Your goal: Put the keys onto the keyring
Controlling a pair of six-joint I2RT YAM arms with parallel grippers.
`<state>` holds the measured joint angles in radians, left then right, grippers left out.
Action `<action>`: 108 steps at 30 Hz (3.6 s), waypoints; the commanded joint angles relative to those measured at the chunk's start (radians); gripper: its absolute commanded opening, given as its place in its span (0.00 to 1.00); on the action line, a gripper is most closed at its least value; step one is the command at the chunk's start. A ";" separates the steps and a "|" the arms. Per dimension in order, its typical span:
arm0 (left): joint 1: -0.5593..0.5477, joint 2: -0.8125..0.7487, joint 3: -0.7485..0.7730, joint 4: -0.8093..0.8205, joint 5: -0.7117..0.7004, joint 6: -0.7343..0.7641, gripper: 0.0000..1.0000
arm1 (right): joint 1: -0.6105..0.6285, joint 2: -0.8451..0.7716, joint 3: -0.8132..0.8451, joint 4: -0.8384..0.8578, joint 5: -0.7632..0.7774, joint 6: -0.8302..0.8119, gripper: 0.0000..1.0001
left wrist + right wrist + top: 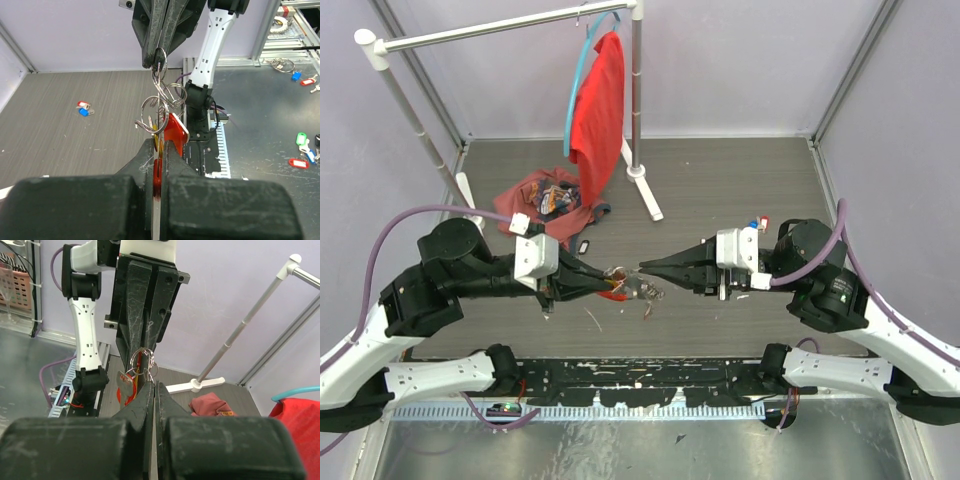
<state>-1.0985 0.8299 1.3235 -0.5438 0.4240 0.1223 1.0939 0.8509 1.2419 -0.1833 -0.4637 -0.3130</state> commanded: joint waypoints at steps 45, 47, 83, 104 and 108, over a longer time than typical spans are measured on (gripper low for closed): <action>-0.003 0.041 0.046 -0.062 -0.398 0.128 0.00 | -0.003 0.220 0.291 -0.471 0.437 0.062 0.01; -0.004 0.053 0.049 -0.070 -0.420 0.137 0.00 | -0.003 0.243 0.308 -0.496 0.459 0.077 0.01; -0.003 -0.061 -0.056 0.103 -0.265 -0.067 0.00 | 0.027 -0.055 -0.007 -0.050 0.470 0.203 0.42; -0.003 -0.071 -0.057 0.167 -0.071 -0.122 0.00 | 0.027 -0.038 -0.053 0.277 -0.003 0.230 0.36; -0.003 -0.065 -0.055 0.168 -0.053 -0.119 0.00 | 0.028 -0.064 -0.056 0.272 0.025 0.226 0.34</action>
<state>-1.1023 0.7673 1.2583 -0.4332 0.3367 0.0059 1.1175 0.8173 1.1469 0.0231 -0.4377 -0.0982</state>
